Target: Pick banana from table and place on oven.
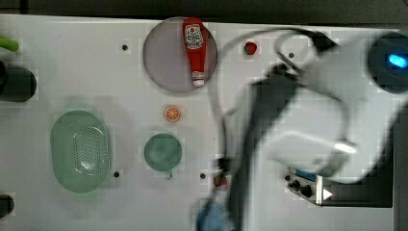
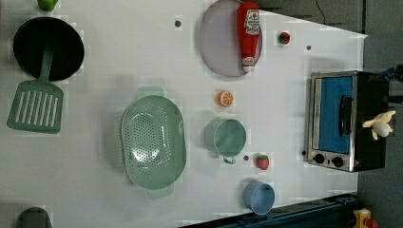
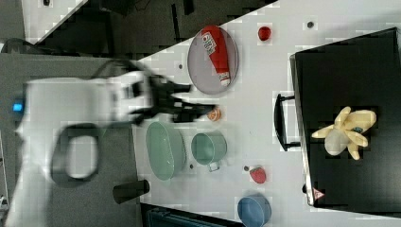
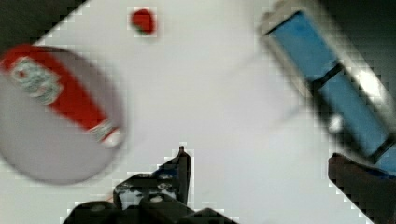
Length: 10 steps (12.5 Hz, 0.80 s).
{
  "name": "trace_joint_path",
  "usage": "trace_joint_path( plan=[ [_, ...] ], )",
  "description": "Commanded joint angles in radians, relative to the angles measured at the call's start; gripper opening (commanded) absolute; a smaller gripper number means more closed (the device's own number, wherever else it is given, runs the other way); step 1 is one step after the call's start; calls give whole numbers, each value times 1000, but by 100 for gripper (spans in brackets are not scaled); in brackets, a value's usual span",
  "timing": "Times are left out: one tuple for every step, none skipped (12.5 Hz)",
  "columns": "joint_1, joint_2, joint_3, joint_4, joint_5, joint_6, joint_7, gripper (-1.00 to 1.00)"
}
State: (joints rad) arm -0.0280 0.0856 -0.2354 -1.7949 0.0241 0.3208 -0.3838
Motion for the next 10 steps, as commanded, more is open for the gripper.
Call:
trace_joint_path(
  plan=[
    [44,-109,89,14,18,-116,395,100],
    [44,-140,113,15,18,-160,395,100],
    [44,-175,130,17,16,-179,395,100],
    [44,-208,137,14,-2,-215,395,100],
    [44,-237,139,7,-19,-249,398,100],
    [44,-256,140,5,-21,-249,400,100],
    [44,-266,138,4,-29,-253,402,100],
    [43,-273,135,4,-33,-259,402,100],
    [42,-276,132,4,-33,-257,402,100],
    [42,-275,131,4,-33,-256,402,100]
  ],
)
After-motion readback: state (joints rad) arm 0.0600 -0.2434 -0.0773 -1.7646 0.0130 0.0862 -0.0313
